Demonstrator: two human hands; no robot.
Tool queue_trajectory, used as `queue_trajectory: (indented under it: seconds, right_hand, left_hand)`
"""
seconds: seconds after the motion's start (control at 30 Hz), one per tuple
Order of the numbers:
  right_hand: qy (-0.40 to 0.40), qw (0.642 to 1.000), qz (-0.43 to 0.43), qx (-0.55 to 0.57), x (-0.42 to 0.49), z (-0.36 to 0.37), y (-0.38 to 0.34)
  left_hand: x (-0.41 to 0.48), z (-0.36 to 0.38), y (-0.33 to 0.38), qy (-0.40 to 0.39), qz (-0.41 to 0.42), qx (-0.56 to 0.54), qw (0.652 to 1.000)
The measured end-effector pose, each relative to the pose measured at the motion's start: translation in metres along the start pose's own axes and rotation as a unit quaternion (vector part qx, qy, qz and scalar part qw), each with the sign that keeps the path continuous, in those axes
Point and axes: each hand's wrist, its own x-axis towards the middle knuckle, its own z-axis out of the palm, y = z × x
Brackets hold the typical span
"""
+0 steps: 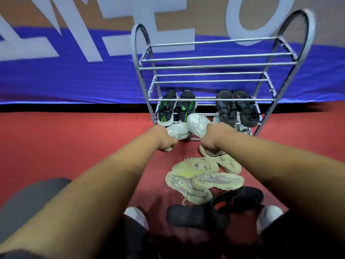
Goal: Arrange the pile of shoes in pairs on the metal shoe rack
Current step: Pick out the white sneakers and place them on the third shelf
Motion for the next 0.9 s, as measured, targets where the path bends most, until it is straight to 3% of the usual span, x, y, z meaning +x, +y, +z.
queue_trajectory:
  seconds: [0.1, 0.3, 0.47, 0.67, 0.9]
  right_hand:
    - [0.013, 0.998, -0.030, -0.044, -0.011, -0.043, 0.001]
    - [0.068, 0.997, -0.035, 0.027, -0.003, -0.084, 0.004]
    - [0.135, 0.983, -0.024, 0.123, 0.022, -0.083, 0.005]
    - [0.161, 0.964, 0.007, 0.210, 0.069, -0.084, -0.006]
    - [0.186, 0.940, 0.046, 0.282, 0.127, -0.091, -0.014]
  left_hand:
    - [-0.021, -0.048, -0.007, -0.010, 0.000, 0.003, 1.000]
    - [-0.041, -0.112, -0.017, 0.025, -0.006, -0.045, 0.999]
    - [-0.022, -0.117, -0.016, 0.121, -0.013, -0.107, 0.987]
    - [0.044, -0.106, -0.009, 0.169, -0.037, -0.216, 0.961]
    - [0.108, -0.097, 0.012, 0.244, -0.061, -0.251, 0.935]
